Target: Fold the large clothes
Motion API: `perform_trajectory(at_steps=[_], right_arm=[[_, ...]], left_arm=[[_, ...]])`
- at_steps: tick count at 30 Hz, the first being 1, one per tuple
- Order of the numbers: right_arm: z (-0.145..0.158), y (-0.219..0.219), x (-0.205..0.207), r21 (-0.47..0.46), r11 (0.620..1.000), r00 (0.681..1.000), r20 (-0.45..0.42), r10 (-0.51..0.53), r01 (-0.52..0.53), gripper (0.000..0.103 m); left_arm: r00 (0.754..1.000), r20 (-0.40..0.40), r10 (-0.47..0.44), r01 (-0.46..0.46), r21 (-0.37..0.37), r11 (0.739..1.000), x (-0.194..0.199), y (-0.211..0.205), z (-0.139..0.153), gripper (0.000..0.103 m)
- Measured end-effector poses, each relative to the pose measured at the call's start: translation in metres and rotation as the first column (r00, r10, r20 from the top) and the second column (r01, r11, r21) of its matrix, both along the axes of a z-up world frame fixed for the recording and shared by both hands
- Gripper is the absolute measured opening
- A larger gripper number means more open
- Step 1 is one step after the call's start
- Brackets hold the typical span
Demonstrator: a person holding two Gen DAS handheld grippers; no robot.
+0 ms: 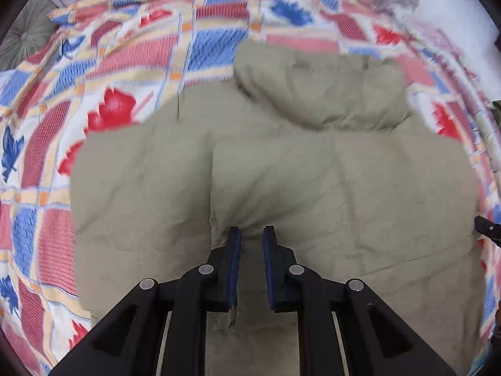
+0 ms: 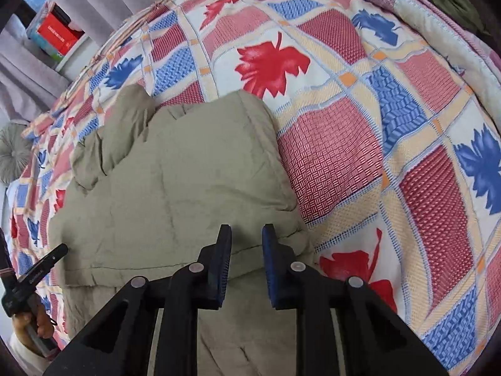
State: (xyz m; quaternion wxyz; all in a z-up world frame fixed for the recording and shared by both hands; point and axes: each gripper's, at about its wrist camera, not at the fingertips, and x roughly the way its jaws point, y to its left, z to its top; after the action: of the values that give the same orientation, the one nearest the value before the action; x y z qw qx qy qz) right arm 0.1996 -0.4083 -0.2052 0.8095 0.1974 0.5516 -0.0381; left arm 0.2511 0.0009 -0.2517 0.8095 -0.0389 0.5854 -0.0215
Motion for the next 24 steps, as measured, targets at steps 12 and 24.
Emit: perform_trajectory(at_steps=[12,24], right_arm=[[-0.037,-0.001,0.013,0.020,0.999,0.999,-0.032,-0.040,0.041,0.021],[-0.008,0.010,-0.041,0.046,0.992,0.993,-0.020,-0.120,0.121,0.023]], left_arm=[[1.000,-0.003,0.018,-0.018,-0.013,1.000,0.006,0.002,-0.009,0.016],[0.998,-0.033,0.056,-0.056,0.012,0.998,-0.051,0.028,0.020,0.016]])
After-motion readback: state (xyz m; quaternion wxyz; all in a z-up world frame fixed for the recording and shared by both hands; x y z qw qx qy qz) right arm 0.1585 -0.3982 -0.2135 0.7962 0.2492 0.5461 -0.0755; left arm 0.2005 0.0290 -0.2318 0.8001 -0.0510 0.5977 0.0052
